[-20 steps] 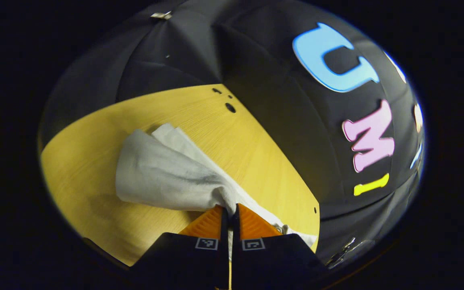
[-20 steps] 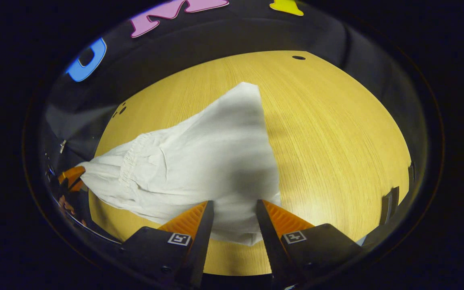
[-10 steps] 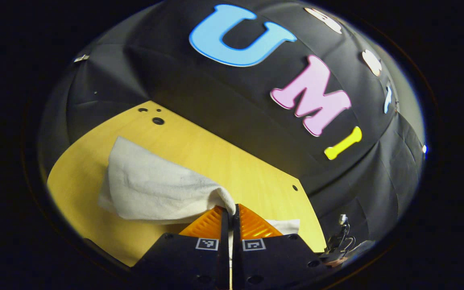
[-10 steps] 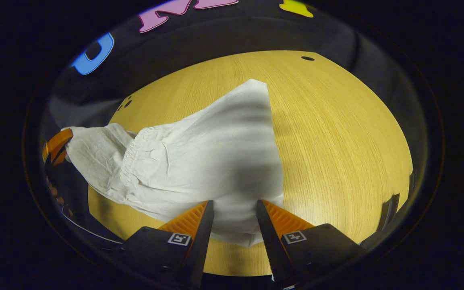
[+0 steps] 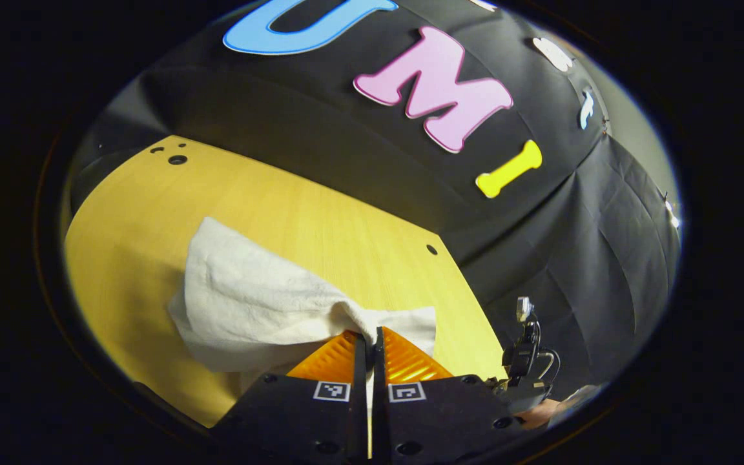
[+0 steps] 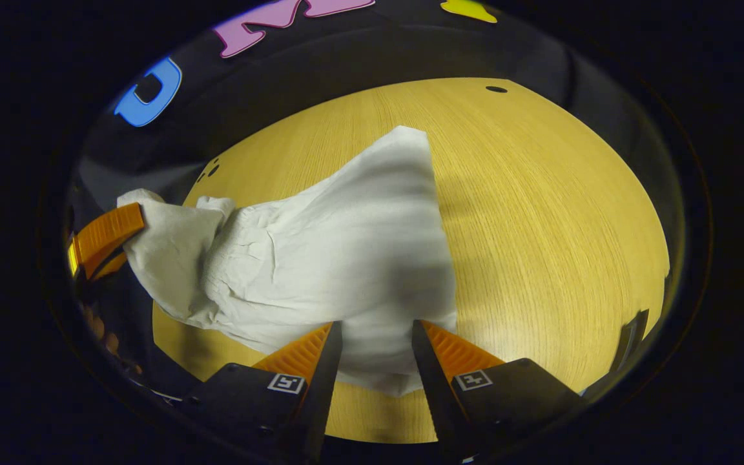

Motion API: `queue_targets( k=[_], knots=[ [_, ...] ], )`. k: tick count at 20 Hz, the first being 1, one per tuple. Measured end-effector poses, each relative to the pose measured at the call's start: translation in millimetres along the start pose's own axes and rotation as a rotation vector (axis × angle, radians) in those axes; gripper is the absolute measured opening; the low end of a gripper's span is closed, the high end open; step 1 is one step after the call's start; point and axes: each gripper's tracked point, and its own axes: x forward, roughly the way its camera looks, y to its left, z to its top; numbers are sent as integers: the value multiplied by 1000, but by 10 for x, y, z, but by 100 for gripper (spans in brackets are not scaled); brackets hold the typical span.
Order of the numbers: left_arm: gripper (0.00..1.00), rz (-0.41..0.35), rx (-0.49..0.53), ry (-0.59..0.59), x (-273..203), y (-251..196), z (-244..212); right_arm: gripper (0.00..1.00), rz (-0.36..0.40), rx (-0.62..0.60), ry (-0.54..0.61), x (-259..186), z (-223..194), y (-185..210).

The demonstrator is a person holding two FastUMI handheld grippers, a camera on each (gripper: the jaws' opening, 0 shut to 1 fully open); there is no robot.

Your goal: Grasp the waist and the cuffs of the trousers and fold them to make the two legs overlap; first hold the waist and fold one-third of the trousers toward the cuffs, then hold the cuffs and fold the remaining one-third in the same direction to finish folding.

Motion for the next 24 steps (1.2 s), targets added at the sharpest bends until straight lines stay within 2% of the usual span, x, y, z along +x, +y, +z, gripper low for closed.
queue_targets(
  k=[8,11,13,15,18,19,20,22,23,24],
  knots=[
    [7,33,-113,155,420,18,-664,68,100,97,14,-3,48,-26],
    [7,71,-164,215,516,110,-918,64,138,155,15,-8,78,-50],
    [7,81,-179,242,533,147,-1043,67,156,164,17,-5,83,-61],
    [7,93,-202,297,571,179,-1224,63,166,161,20,-10,84,-68],
    [10,72,-253,280,580,223,-1249,63,170,165,22,-22,99,-64],
    [11,59,-265,275,572,217,-1256,67,169,164,22,-21,87,-62],
    [13,32,-275,263,550,160,-1217,63,166,162,20,-13,87,-65],
    [38,-3,-263,249,512,30,-1184,64,158,163,15,-4,96,-82],
    [55,-11,-240,248,528,-24,-1215,60,153,166,13,4,109,-78],
    [63,-17,-213,251,493,-68,-1236,67,147,170,12,1,120,-99]
  ],
)
